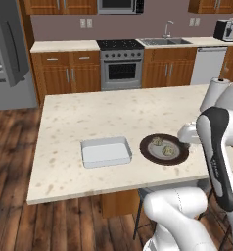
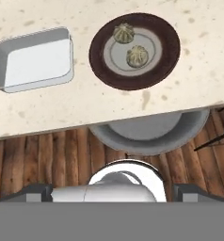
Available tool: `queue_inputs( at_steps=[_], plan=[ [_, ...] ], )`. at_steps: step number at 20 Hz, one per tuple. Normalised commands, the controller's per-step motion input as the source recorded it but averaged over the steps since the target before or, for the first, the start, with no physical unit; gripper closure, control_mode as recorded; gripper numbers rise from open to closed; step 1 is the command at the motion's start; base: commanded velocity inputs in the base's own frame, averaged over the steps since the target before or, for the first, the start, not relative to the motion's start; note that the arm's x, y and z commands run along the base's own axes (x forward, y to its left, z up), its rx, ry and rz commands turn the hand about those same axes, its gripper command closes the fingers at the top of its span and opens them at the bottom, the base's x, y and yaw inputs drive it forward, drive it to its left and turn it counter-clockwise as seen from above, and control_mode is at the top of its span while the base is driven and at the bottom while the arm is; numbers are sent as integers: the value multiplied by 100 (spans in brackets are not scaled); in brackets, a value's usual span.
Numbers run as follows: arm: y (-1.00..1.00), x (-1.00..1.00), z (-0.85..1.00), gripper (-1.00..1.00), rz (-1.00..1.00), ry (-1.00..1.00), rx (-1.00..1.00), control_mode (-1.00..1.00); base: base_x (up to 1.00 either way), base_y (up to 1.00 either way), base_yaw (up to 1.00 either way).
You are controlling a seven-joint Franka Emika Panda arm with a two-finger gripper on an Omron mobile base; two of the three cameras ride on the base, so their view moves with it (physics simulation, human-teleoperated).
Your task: Place two dumplings into each of the tupperware containers and then place the containers in the fridge.
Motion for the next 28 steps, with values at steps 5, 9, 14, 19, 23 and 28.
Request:
queue_inputs(
  at_steps=[5,9,14,19,23,28],
  plan=[
    [-7,81,-60,-100,0,5,-1,-100,0,0,0],
    [0,77,-57,-100,-3,11,-4,-100,0,0,0],
    [-9,57,-29,-100,-2,23,-5,-100,0,0,0],
    [-28,64,-55,-100,0,11,0,-100,0,0,0],
    [-17,80,-69,-100,0,0,0,-100,0,0,0],
    [-1,85,-51,-100,0,5,0,-100,0,0,0]
  ],
)
